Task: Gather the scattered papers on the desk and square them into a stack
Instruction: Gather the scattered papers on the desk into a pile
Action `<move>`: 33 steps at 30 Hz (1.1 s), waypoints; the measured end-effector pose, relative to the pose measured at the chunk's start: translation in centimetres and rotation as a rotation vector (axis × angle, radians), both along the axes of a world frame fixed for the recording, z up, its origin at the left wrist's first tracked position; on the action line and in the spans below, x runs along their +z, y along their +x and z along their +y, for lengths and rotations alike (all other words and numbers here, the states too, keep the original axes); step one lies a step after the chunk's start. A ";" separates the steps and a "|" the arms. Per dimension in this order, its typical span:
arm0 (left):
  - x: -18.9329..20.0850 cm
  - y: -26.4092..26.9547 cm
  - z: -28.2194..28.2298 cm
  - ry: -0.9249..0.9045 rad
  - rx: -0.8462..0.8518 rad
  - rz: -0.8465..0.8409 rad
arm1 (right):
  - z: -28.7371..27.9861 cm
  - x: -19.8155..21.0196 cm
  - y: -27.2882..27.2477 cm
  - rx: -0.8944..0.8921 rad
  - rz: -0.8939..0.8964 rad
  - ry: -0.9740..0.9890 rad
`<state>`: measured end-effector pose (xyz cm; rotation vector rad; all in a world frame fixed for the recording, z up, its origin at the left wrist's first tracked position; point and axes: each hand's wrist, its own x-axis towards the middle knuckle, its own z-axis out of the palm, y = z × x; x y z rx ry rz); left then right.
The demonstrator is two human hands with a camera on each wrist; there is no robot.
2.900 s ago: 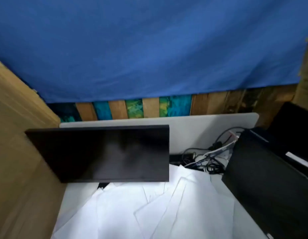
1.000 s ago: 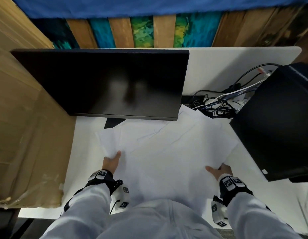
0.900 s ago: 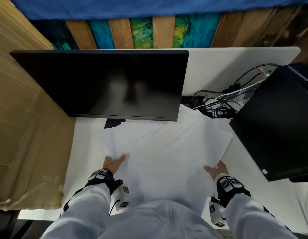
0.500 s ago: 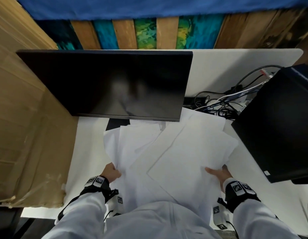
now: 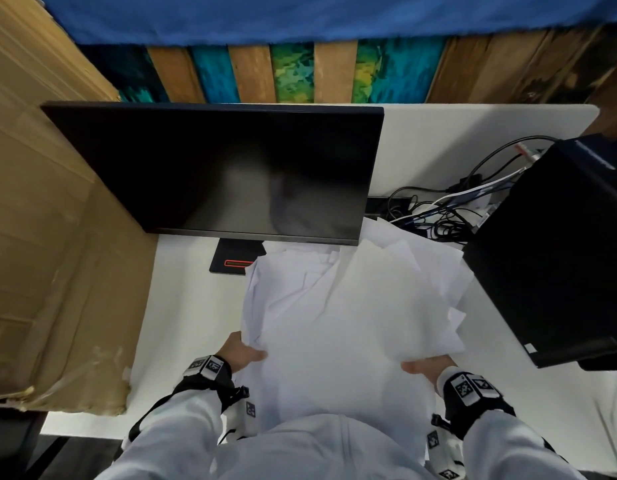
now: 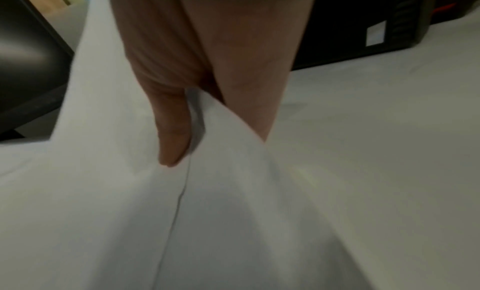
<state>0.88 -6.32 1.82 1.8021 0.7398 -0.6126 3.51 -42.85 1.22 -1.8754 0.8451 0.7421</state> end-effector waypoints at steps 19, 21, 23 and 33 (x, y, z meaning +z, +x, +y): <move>-0.4 -1.0 -1.3 0.104 0.053 -0.110 | -1.8 -0.2 -2.9 -0.067 -0.134 -0.084; -0.9 -1.0 -1.5 0.169 0.024 -0.102 | -1.9 -0.1 -2.8 -0.114 -0.171 -0.160; -1.2 -1.1 -1.6 0.205 0.045 -0.104 | -2.0 0.3 -2.7 -0.175 -0.207 -0.211; -0.5 -0.7 -0.1 0.402 0.184 -0.140 | -5.5 2.0 -0.8 -0.520 -0.301 -0.127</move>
